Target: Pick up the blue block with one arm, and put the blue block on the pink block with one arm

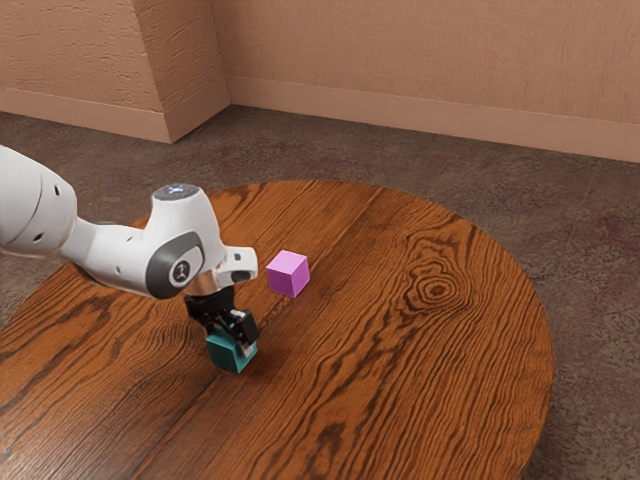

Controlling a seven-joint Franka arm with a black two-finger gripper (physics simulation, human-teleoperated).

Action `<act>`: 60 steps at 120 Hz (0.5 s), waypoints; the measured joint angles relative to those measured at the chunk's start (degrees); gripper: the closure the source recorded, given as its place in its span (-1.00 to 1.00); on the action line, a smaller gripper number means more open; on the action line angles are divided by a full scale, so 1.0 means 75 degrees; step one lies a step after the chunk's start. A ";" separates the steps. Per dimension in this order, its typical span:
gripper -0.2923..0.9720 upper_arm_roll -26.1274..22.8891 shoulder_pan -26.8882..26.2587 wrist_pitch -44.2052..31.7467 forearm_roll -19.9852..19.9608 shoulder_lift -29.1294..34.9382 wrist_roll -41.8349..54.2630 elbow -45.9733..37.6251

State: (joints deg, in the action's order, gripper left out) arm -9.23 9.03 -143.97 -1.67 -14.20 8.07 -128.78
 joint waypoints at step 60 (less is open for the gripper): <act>-0.05 0.0001 -0.0034 -0.0131 0.0113 0.0048 -0.0275 0.0025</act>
State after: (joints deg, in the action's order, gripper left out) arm -9.22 8.77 -144.96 -0.82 -13.84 6.01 -128.59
